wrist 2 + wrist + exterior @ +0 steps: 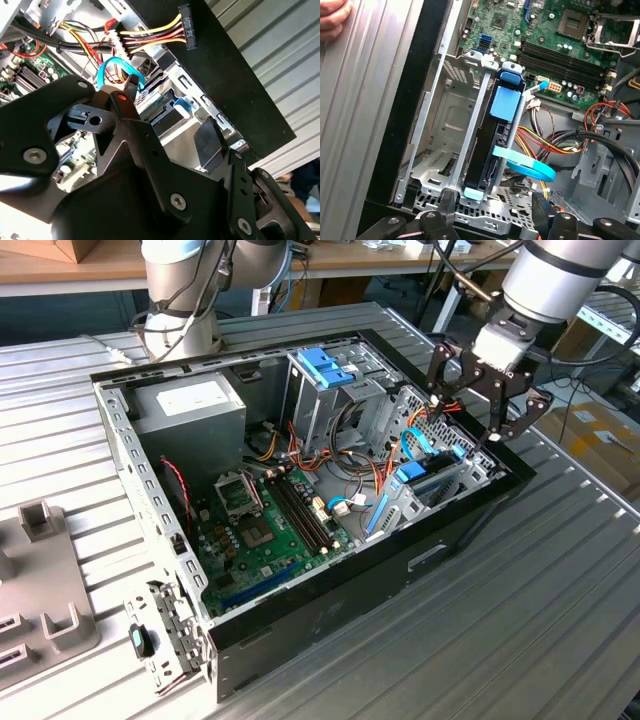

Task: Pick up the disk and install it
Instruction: 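Insert the second disk wire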

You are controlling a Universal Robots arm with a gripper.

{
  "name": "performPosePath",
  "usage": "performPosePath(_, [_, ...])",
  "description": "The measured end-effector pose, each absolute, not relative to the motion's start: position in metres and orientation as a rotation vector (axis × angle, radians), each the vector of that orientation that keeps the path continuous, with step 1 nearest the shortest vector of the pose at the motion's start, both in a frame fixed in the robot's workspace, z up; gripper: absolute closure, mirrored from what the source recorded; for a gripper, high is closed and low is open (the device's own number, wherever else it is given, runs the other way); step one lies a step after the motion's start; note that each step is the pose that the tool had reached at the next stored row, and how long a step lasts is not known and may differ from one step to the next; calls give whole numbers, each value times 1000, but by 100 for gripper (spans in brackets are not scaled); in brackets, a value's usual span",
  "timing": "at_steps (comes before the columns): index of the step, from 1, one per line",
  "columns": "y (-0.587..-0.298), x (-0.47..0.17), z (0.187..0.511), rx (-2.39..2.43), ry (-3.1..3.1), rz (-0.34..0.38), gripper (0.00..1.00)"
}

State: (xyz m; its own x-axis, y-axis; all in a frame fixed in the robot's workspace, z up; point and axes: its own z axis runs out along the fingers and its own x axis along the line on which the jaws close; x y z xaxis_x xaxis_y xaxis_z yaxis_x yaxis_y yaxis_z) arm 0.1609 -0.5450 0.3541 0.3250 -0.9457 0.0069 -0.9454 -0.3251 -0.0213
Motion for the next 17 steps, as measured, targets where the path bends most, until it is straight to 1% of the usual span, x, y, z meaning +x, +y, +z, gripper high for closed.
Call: performPosePath(17, [-543,161,354,-2824,1338,-24,29])
